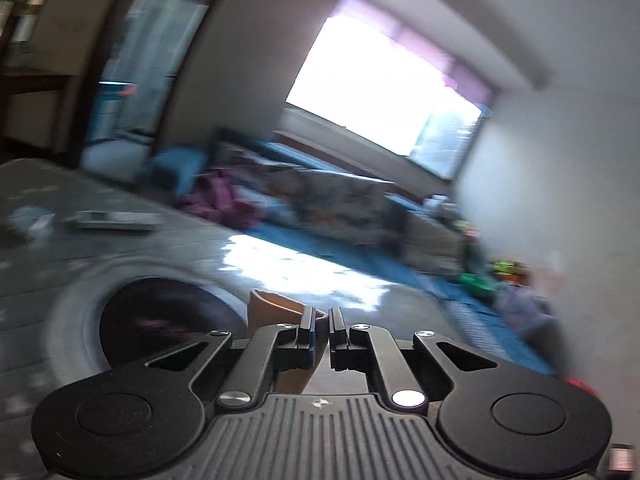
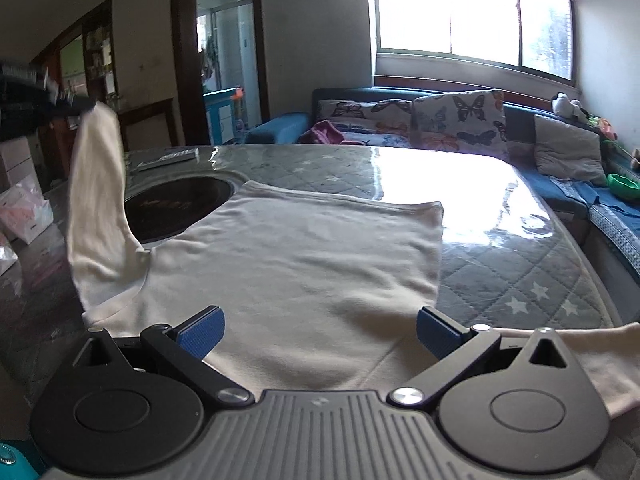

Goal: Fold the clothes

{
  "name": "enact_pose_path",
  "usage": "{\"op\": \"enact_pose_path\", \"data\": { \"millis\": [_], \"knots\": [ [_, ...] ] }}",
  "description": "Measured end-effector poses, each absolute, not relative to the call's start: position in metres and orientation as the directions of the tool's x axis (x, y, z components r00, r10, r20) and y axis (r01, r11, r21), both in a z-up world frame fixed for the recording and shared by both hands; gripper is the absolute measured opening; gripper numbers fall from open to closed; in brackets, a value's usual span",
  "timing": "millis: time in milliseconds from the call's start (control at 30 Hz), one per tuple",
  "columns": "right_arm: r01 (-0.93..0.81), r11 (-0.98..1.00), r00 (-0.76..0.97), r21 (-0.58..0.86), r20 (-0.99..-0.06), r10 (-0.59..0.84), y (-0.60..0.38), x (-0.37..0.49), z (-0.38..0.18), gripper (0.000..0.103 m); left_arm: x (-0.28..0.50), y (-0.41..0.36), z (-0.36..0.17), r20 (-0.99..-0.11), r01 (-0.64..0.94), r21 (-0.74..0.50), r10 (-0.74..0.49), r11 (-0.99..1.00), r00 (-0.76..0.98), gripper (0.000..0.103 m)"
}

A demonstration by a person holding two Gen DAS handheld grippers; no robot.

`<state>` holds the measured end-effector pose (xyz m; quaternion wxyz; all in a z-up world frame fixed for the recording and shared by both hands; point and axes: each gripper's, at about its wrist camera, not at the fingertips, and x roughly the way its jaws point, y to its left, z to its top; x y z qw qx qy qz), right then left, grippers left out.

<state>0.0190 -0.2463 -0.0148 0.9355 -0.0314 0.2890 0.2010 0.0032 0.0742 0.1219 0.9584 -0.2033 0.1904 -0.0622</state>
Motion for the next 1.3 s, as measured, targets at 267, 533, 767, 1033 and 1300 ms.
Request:
{"op": "enact_pose_path", "data": {
  "millis": [267, 533, 767, 1033, 1300],
  "knots": [
    [-0.339, 0.938, 0.775, 0.074, -0.544, 0.323, -0.263, 0.016, -0.016, 0.103, 0.02, 0.006, 0.112, -0.361, 0.249, -0.45, -0.43, 0.858, 0.828, 0.007],
    [-0.314, 0.947, 0.774, 0.076, -0.557, 0.301, -0.268, 0.017, -0.022, 0.103, 0.034, -0.029, 0.07, -0.44, 0.34, -0.489, -0.564, 0.803, 0.699, 0.009],
    [-0.305, 0.95, 0.781, 0.061, -0.556, 0.286, -0.27, 0.014, -0.019, 0.103, 0.024, -0.019, 0.037, -0.538, 0.315, -0.432, -0.521, 0.845, 0.662, 0.011],
    [-0.369, 0.926, 0.756, 0.076, -0.554, 0.347, -0.253, 0.023, -0.016, 0.103, 0.02, 0.038, 0.007, -0.628, 0.151, -0.359, -0.359, 0.921, 0.691, 0.011],
    [-0.489, 0.868, 0.695, 0.088, -0.562, 0.449, -0.219, 0.032, -0.014, 0.103, 0.027, 0.067, 0.004, -0.631, 0.06, -0.371, -0.299, 0.927, 0.716, 0.011]
  ]
}}
